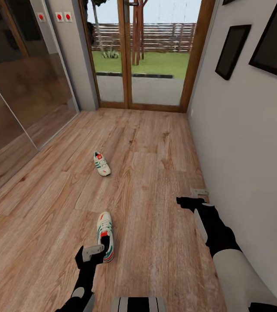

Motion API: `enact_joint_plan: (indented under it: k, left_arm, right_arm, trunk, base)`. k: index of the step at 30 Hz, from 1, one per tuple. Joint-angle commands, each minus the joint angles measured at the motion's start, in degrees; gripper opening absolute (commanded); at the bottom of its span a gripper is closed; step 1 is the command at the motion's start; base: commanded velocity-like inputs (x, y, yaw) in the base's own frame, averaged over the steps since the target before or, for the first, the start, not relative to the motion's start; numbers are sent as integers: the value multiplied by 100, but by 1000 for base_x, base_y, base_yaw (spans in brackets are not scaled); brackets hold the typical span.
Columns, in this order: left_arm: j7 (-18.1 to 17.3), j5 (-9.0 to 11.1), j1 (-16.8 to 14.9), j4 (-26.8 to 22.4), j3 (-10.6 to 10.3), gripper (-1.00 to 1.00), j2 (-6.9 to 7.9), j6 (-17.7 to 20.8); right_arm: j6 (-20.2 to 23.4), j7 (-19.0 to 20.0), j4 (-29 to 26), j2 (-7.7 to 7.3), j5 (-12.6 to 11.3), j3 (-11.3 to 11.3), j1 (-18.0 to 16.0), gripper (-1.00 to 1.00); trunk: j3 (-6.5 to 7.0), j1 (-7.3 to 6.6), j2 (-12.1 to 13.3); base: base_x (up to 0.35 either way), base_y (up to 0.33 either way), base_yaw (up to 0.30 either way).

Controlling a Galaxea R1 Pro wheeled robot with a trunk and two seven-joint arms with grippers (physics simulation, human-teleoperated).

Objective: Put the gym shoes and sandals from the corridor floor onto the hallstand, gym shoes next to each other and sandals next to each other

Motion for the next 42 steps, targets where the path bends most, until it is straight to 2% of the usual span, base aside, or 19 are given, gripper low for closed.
enact_joint_plan:
  k: [1, 4, 6, 10, 17, 42]
  left_arm:
    - [27, -78, -3, 3, -26, 100, -3, -16]
    - [26, -141, -3, 5, -306, 100, 1, -10]
    - [29, -174, -3, 4, -647, 100, 9, -8]
    - [32, -185, -3, 3, -810, 100, 12, -3]
    - [33, -189, -3, 10, -862, 100, 23, 2]
    - [34, -189, -3, 10, -863, 100, 28, 2]
  right_arm:
    - [30, 9, -8, 7, 40, -14, -2, 100]
    - [28, 9, -8, 6, 40, -14, -5, 100]
    - [30, 8, -8, 5, 40, -13, -5, 100]
    - [31, 11, -8, 5, 40, -14, -3, 100]
    - [29, 9, -8, 6, 40, -19, -4, 100]
    - [31, 5, -8, 9, 40, -15, -6, 100]
  trunk:
    - [-4, -1, -2]
    - [-4, -1, -2]
    - [-4, -1, -2]
    - [-4, -1, -2]
    - [-28, 1, -3]
    - [-790, 66, -36]
  base:
    - [0, 0, 0]
    - [0, 0, 0]
    - [0, 0, 0]
    - [0, 0, 0]
    - [0, 0, 0]
    - [0, 0, 0]
